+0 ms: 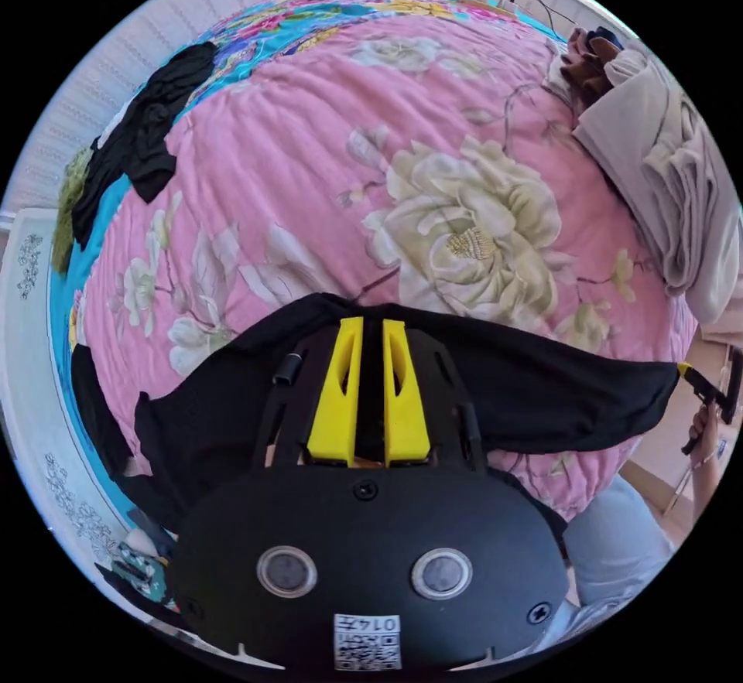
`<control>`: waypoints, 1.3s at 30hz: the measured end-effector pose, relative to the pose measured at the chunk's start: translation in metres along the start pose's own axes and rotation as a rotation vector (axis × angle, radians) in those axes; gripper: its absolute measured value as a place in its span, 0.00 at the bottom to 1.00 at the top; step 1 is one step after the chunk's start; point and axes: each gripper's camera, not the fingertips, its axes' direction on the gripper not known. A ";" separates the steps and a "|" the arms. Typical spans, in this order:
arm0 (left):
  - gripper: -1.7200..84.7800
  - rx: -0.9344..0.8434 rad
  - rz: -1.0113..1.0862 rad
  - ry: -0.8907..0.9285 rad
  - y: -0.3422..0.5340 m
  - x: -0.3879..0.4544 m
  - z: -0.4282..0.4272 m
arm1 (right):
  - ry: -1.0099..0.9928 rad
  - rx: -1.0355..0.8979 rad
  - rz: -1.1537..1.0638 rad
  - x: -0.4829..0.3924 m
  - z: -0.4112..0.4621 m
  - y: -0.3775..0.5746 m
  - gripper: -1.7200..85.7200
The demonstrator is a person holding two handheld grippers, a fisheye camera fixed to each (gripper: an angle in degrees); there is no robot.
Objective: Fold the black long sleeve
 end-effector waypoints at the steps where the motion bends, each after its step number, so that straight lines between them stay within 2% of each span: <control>1: 0.03 0.013 0.021 -0.003 0.002 0.002 -0.004 | -0.024 -0.004 -0.002 -0.004 -0.001 -0.001 0.04; 4: 0.01 0.022 0.014 0.003 0.009 0.001 -0.023 | -0.059 0.019 0.001 -0.016 -0.009 -0.001 0.03; 6: 0.01 0.133 -0.031 0.029 0.014 -0.006 -0.052 | -0.078 0.043 -0.009 -0.026 -0.015 -0.003 0.03; 10: 0.01 0.245 -0.049 0.022 0.007 -0.014 -0.086 | -0.075 0.099 -0.042 -0.060 -0.022 -0.018 0.02; 19: 0.01 0.172 -0.052 0.021 0.012 -0.032 -0.105 | -0.019 0.084 0.055 -0.123 0.028 -0.058 0.02; 22: 0.02 0.221 -0.055 0.021 0.041 -0.047 -0.153 | 0.001 0.098 0.079 -0.154 0.034 -0.064 0.02; 24: 0.02 0.303 -0.127 0.045 0.089 -0.072 -0.201 | 0.070 0.111 0.092 -0.175 0.028 -0.065 0.02; 27: 0.02 0.309 -0.269 0.098 0.175 -0.107 -0.241 | 0.144 0.083 0.095 -0.215 0.016 -0.061 0.02; 30: 0.03 0.195 -0.402 0.107 0.273 -0.130 -0.253 | 0.154 -0.067 -0.033 -0.284 0.032 -0.056 0.03; 34: 0.03 0.058 -0.525 0.054 0.379 -0.143 -0.266 | 0.155 -0.334 -0.355 -0.427 0.102 -0.048 0.03; 39: 0.02 0.116 -0.797 0.069 0.485 -0.190 -0.303 | 0.007 -0.541 -0.824 -0.630 0.201 -0.039 0.03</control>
